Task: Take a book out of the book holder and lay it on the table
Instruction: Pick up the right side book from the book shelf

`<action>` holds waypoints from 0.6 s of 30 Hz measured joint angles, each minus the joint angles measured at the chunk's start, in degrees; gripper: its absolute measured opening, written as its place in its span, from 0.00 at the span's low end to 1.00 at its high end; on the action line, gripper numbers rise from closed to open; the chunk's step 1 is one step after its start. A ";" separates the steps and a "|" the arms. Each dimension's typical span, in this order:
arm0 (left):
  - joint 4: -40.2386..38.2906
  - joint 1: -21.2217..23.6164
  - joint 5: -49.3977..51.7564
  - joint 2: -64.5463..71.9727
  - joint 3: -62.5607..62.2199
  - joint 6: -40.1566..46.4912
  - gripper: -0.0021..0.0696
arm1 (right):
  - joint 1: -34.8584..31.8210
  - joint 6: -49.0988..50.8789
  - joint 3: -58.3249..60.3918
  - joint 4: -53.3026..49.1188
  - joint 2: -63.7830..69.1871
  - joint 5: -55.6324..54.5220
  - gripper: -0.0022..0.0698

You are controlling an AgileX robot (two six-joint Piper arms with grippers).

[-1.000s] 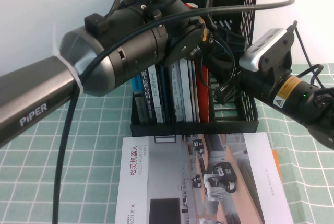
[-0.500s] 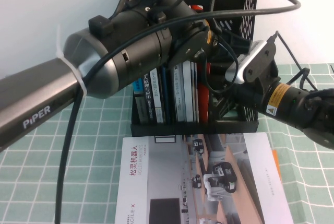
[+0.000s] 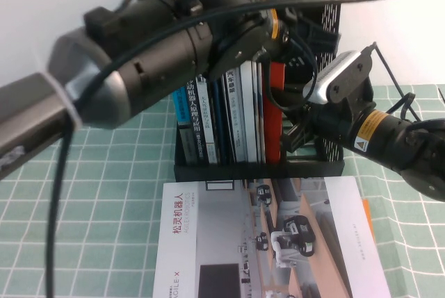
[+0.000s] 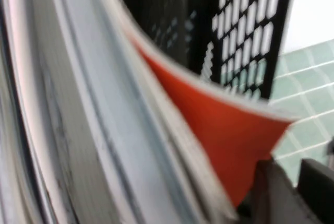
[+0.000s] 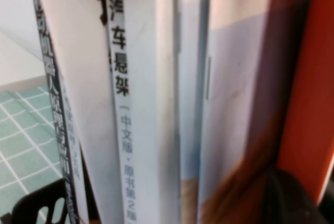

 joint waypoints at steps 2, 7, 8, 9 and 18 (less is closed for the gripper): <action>0.03 -0.50 -0.22 -1.97 0.00 0.56 0.33 | 0.00 0.09 0.00 0.04 0.00 -0.14 0.05; 0.11 -0.98 0.15 -7.40 0.00 0.85 0.70 | 0.00 0.63 0.24 1.01 -0.12 -2.01 0.05; 0.25 -0.98 0.28 -8.59 0.00 0.85 0.71 | 0.00 0.73 0.24 1.43 -0.29 -2.04 0.05; 0.54 -0.98 0.41 -9.85 0.00 0.74 0.70 | 0.00 0.73 0.24 1.70 -0.73 -2.04 0.05; 2.69 -0.98 3.72 -21.28 0.00 2.92 0.14 | 0.00 -1.32 0.32 8.00 -10.06 -3.64 0.05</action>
